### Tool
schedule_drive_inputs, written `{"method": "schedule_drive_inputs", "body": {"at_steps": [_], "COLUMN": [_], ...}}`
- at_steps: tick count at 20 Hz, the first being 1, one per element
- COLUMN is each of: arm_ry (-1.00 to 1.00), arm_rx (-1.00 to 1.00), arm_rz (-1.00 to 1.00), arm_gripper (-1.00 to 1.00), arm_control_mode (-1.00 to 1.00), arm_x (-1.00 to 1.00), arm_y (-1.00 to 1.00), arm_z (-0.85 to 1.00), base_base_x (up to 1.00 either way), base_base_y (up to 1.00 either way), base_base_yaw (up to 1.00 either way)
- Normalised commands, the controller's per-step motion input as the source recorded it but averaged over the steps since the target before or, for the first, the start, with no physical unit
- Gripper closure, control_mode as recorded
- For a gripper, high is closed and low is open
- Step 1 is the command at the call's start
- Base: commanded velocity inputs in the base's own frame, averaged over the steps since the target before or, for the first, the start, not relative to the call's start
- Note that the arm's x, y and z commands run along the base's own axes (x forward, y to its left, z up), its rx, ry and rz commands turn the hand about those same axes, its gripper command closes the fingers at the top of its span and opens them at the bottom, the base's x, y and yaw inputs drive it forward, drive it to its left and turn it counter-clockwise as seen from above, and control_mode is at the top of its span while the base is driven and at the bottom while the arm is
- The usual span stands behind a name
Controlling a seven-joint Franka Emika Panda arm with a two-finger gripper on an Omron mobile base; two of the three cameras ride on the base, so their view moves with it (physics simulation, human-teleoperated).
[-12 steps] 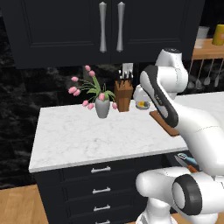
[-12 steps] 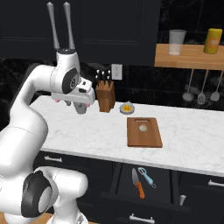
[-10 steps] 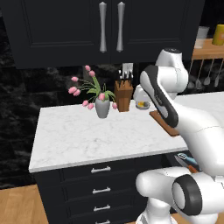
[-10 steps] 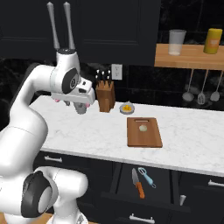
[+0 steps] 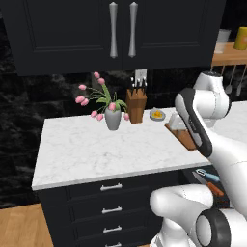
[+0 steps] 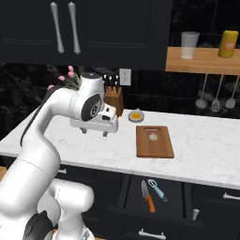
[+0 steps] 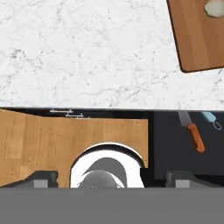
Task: Place the appropriate cutting tool for cutting the garlic skin on the cutting board.
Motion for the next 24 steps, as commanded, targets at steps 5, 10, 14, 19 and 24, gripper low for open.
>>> {"method": "schedule_drive_inputs", "body": {"at_steps": [5,10,14,19,24], "arm_ry": [0.20,0.08,0.00,0.04,0.04], "arm_rx": [0.00,0.00,0.00,0.00,0.00], "arm_rz": [0.00,0.00,0.00,0.00,0.00], "arm_gripper": [-1.00,-1.00,-1.00,-1.00,-1.00], "arm_control_mode": [-1.00,-1.00,-1.00,-1.00,-1.00], "arm_x": [-0.03,-0.05,-0.44,-0.35,-0.08], "arm_y": [-1.00,-0.98,-0.69,-0.60,-0.32], "arm_z": [-0.66,-0.56,-0.69,-0.59,-0.67], "base_base_x": [0.00,0.00,0.00,0.00,0.00], "base_base_y": [0.00,0.00,0.00,0.00,0.00], "base_base_yaw": [0.00,0.00,0.00,0.00,0.00]}}
